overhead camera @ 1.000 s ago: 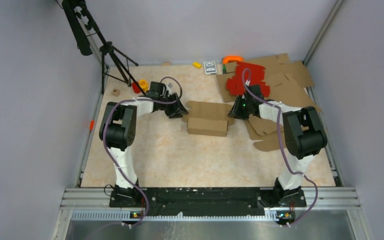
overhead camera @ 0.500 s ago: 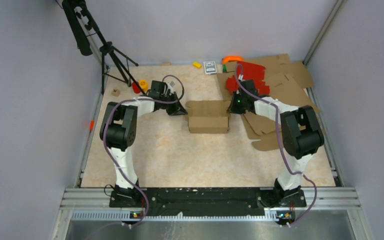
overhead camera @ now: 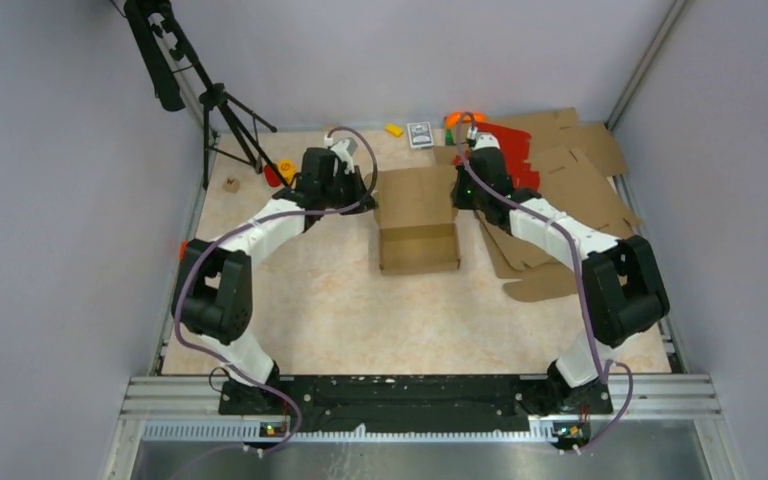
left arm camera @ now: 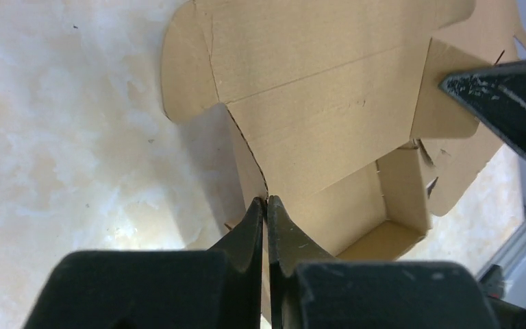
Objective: Fold the paper box
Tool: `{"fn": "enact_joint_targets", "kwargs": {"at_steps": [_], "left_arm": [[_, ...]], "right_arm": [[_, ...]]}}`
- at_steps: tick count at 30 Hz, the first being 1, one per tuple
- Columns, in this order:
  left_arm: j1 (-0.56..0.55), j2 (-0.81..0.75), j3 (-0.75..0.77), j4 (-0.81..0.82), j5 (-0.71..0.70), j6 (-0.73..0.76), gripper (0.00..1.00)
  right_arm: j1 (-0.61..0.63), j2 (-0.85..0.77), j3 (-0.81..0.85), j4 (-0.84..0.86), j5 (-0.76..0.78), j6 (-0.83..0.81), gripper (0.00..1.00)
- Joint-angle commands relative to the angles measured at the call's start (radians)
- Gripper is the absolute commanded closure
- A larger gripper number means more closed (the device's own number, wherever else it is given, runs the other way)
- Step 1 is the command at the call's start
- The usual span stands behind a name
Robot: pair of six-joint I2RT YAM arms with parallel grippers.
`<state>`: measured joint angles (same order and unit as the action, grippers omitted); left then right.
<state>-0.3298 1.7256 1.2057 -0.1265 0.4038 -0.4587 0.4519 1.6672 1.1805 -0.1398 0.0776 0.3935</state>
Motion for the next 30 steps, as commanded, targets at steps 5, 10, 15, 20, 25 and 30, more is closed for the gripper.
{"fn": "enact_joint_targets", "kwargs": {"at_steps": [5,10,15,20,25,30], "left_arm": [[-0.109,-0.199,-0.205,0.254,-0.206,0.108,1.0],[-0.199,-0.271,-0.309,0.345,-0.357,0.192,1.0],[-0.22,-0.289,-0.376,0.379,-0.457,0.215,1.0],[-0.222,-0.335,-0.476,0.488,-0.454,0.199,1.0],[-0.24,-0.397,-0.567,0.547,-0.478,0.191,1.0],[-0.271,-0.444,-0.619,0.562,-0.504,0.17,1.0]], "right_arm": [[0.138,-0.082,-0.131,0.298,0.225,-0.085,1.0],[0.206,-0.089,-0.242,0.487,0.351,-0.141,1.0],[0.229,-0.075,-0.319,0.584,0.337,-0.124,1.0],[0.278,-0.083,-0.375,0.661,0.4,-0.144,1.0],[0.307,-0.117,-0.463,0.711,0.444,-0.141,1.0],[0.331,-0.155,-0.519,0.737,0.476,-0.132,0.99]]}}
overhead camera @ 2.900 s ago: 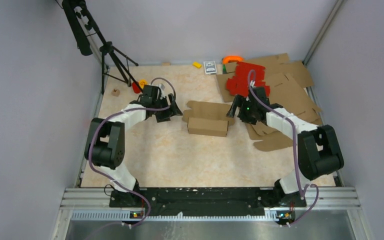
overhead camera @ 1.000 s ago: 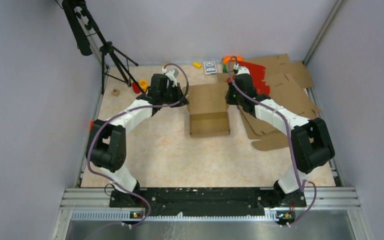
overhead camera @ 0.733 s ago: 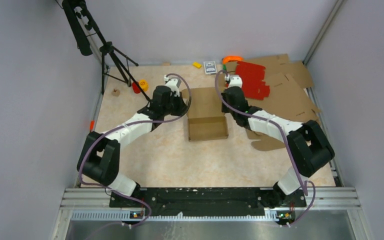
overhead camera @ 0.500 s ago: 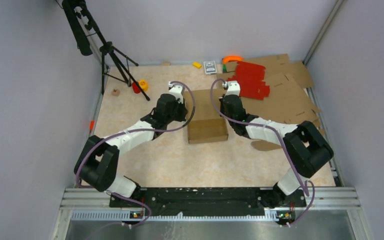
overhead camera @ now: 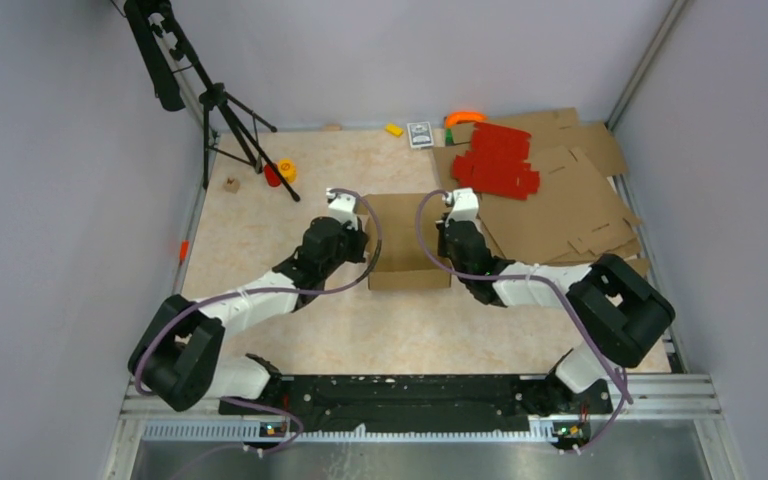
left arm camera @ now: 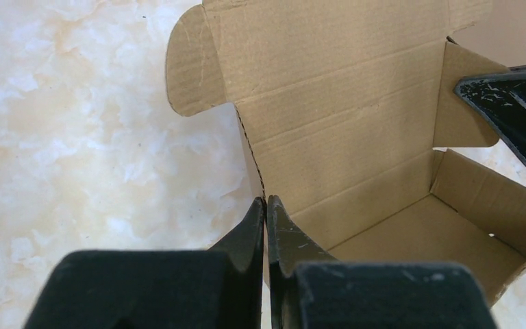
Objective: Fold the paper box
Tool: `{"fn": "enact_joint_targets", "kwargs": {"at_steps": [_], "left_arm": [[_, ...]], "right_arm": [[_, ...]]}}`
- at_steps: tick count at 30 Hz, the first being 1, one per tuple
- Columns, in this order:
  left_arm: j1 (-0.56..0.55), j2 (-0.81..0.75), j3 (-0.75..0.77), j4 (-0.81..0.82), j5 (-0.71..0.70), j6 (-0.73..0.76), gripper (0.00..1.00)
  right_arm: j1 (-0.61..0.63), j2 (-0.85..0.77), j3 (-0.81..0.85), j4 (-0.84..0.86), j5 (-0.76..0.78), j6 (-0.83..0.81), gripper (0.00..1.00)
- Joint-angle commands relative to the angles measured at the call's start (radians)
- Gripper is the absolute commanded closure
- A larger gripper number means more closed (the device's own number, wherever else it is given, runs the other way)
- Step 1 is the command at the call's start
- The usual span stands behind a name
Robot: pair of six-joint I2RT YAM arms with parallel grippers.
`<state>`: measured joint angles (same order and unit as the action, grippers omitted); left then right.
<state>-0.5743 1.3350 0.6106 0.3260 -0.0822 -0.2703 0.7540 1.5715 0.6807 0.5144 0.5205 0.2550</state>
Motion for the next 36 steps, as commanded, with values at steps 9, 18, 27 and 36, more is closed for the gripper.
{"fn": "enact_joint_targets", "kwargs": {"at_steps": [9,18,27,36], "left_arm": [[-0.077,-0.09,-0.021,0.101,-0.075,-0.022,1.0],[-0.085,-0.016,-0.005,0.321,-0.232,0.12,1.0],[-0.084,0.126,0.042,0.447,-0.37,0.162,1.0],[-0.085,0.144,-0.034,0.557,-0.369,0.188,1.0]], "right_arm": [[0.08,-0.103,-0.037,0.164,0.07,-0.048,0.95],[0.08,0.012,0.086,0.278,0.03,-0.145,0.93],[0.079,0.149,0.31,0.028,0.077,-0.096,0.83],[-0.044,0.001,0.203,-0.119,-0.224,0.063,0.54]]}}
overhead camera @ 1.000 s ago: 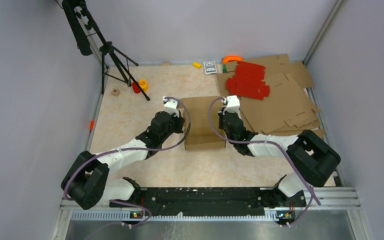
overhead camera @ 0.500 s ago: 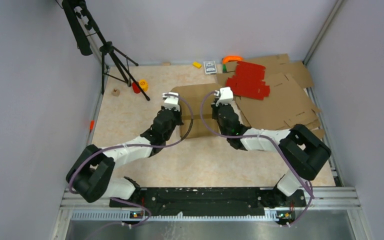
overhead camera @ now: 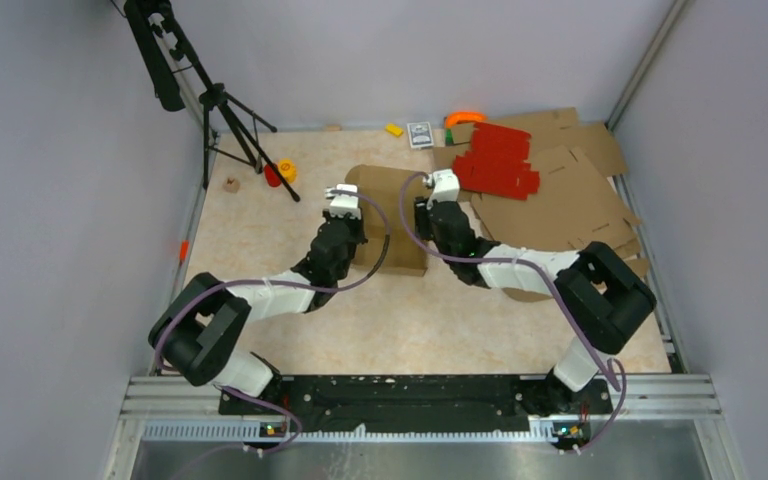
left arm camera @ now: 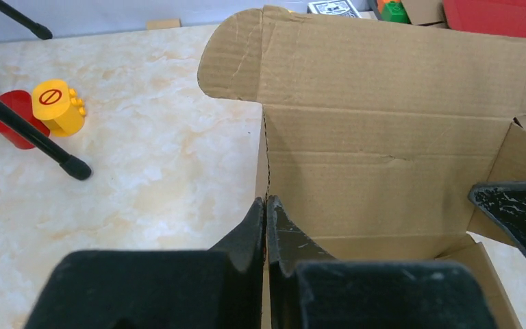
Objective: Fold the paper box
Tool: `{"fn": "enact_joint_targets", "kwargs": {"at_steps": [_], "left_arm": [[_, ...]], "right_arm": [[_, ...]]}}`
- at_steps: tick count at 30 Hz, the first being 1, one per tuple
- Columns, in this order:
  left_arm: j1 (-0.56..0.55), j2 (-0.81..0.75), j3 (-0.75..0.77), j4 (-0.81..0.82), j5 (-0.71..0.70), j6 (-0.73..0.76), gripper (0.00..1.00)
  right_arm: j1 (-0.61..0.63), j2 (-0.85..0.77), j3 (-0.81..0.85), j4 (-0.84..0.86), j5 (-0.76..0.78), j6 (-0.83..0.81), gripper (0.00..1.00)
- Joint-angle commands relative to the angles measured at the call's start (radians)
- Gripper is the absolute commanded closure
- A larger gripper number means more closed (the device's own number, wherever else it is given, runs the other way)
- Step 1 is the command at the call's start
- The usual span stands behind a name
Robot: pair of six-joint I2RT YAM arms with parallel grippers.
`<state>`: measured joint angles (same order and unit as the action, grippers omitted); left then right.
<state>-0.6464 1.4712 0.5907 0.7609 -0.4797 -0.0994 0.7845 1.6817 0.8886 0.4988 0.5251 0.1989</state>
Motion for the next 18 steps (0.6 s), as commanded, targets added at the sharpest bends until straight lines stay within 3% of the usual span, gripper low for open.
{"fn": "enact_joint_targets", "kwargs": {"at_steps": [1,7,15,17,18], "left_arm": [[-0.013,0.007,-0.016,0.12,0.029,0.021,1.0],[-0.013,0.005,-0.018,0.118,0.056,0.03,1.0],[-0.013,0.002,-0.024,0.127,0.093,0.038,1.0],[-0.013,-0.003,-0.026,0.127,0.099,0.046,1.0],[-0.013,-0.004,-0.028,0.126,0.102,0.05,1.0]], "right_arm": [[-0.107,-0.123,0.011,-0.163,-0.279,0.16,0.52],[-0.267,-0.174,0.044,-0.273,-0.632,0.254,0.43],[-0.299,-0.173,0.147,-0.452,-0.613,0.222,0.36],[-0.324,-0.156,0.196,-0.511,-0.618,0.209,0.08],[-0.343,-0.148,0.231,-0.543,-0.64,0.204,0.05]]}}
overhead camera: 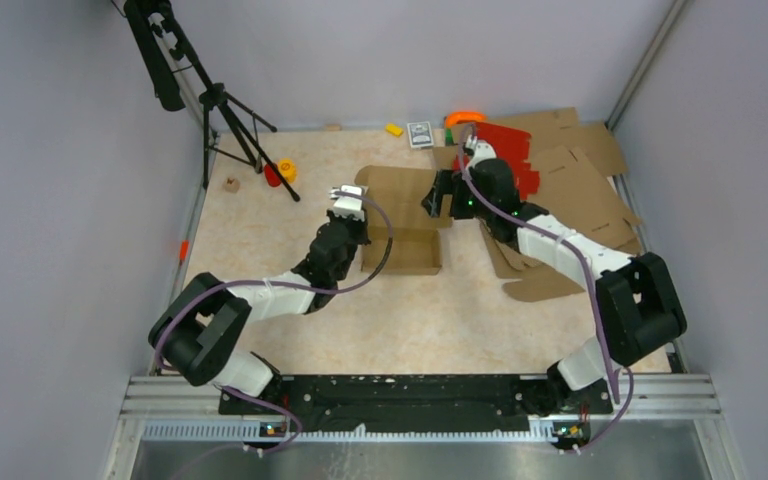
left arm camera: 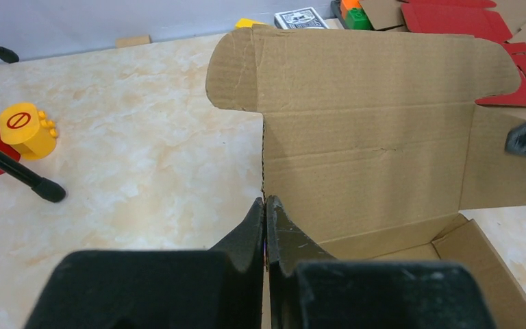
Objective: Fold the paper box
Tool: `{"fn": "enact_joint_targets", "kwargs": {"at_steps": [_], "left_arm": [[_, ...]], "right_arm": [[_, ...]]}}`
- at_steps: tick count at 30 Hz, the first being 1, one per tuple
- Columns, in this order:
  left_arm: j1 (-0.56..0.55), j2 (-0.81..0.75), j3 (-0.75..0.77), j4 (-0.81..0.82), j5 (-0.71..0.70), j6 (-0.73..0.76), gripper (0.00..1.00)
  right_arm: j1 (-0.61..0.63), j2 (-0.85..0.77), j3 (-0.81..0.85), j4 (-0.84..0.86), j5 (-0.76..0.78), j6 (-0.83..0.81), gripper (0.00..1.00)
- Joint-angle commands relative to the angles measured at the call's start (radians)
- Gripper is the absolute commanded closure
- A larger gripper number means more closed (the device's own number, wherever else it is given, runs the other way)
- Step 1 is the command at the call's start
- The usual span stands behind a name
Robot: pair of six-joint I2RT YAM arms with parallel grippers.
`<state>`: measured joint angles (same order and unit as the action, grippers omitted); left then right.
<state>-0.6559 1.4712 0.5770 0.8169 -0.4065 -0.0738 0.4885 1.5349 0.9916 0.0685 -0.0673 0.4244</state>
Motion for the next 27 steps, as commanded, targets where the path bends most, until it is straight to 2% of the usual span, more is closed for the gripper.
{"fn": "enact_joint_targets", "kwargs": {"at_steps": [1,6,9,12,18,23,25,27], "left_arm": [[-0.004,-0.005,-0.014,0.071,0.031,0.029,1.0],[-0.005,-0.013,-0.012,0.056,0.028,0.05,1.0],[-0.007,-0.018,-0.016,0.059,0.037,0.057,1.0],[-0.008,-0.015,-0.016,0.059,0.042,0.06,1.0],[-0.014,-0.018,-0.016,0.061,0.042,0.066,1.0],[-0.015,-0.022,-0.022,0.07,0.041,0.066,1.0],[-0.016,-0.022,-0.022,0.07,0.042,0.066,1.0],[-0.016,-0.023,-0.022,0.069,0.04,0.066,1.0]], "right_arm": [[-0.072,0.008,0.15,-0.133,-0.078,-0.031,0.05],[-0.146,0.047,0.242,-0.221,-0.112,-0.124,0.04],[-0.207,0.095,0.284,-0.221,-0.286,-0.212,0.04],[-0.248,0.225,0.423,-0.31,-0.483,-0.276,0.03],[-0.25,0.362,0.615,-0.389,-0.547,-0.363,0.03],[-0.249,0.562,0.864,-0.64,-0.661,-0.419,0.02],[-0.249,0.57,0.856,-0.66,-0.665,-0.417,0.02],[-0.25,0.524,0.762,-0.579,-0.688,-0.381,0.03]]}}
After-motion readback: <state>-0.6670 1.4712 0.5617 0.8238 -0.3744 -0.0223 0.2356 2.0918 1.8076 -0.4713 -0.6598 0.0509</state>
